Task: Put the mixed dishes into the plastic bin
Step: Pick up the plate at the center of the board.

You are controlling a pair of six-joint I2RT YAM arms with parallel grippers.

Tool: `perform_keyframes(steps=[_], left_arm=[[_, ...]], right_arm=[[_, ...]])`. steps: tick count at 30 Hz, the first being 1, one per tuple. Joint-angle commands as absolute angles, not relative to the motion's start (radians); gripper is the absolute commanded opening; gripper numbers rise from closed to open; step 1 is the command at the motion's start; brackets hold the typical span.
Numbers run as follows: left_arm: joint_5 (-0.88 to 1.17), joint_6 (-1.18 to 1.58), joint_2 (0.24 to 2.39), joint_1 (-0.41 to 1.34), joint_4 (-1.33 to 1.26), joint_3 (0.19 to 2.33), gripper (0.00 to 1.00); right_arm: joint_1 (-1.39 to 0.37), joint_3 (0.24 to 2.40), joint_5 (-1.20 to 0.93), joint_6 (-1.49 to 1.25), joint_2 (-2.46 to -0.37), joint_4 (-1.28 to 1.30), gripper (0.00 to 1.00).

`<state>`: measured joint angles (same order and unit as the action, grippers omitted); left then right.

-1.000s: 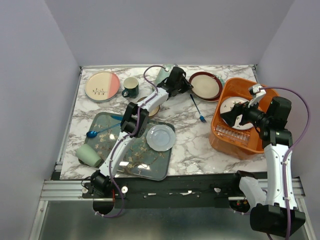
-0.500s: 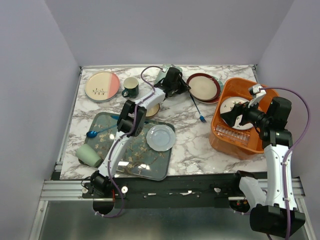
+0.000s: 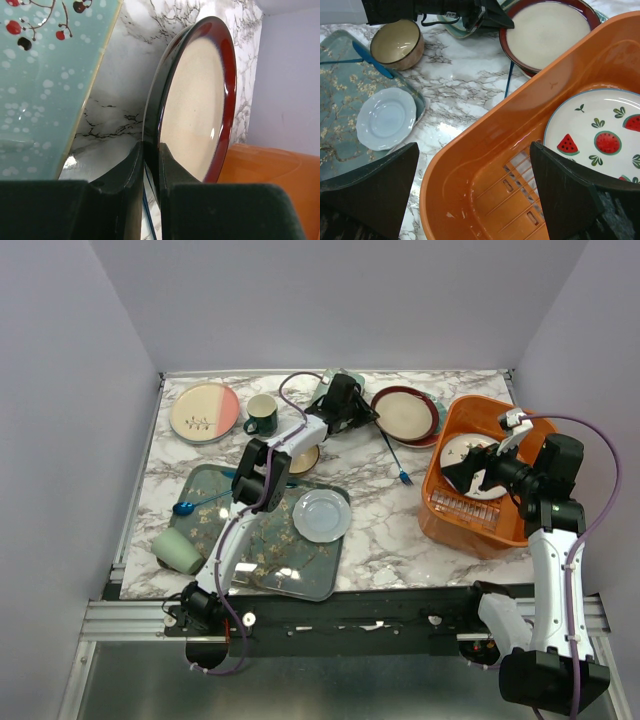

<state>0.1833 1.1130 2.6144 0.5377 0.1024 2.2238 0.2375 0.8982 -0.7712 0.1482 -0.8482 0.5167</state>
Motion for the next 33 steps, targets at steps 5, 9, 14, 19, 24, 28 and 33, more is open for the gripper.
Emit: perform_keyframes(steps=[5, 9, 14, 19, 24, 28, 33], left_arm=[[0.250, 1.152, 2.480, 0.526, -0.040, 2.218, 0.00], [0.256, 1.157, 2.464, 0.525, -0.052, 2.210, 0.00], [0.259, 1.164, 2.428, 0.522, -0.084, 2.163, 0.00], [0.271, 1.177, 2.395, 0.515, -0.110, 2.140, 0.00], [0.282, 1.190, 2.347, 0.511, -0.143, 2.086, 0.00], [0.290, 1.197, 2.303, 0.505, -0.181, 2.031, 0.00], [0.287, 1.206, 2.194, 0.502, -0.242, 1.887, 0.00]], right_arm=[[0.245, 0.887, -0.770, 0.138, -0.838, 0.500, 1.00], [0.245, 0.887, -0.775, 0.144, -0.838, 0.502, 1.00], [0.245, 0.884, -0.788, 0.150, -0.834, 0.500, 1.00], [0.245, 0.879, -0.810, 0.161, -0.833, 0.500, 1.00], [0.245, 0.877, -0.824, 0.169, -0.831, 0.502, 1.00], [0.245, 0.871, -0.870, 0.193, -0.828, 0.505, 1.00], [0.245, 0.861, -0.998, 0.276, -0.825, 0.528, 1.00]])
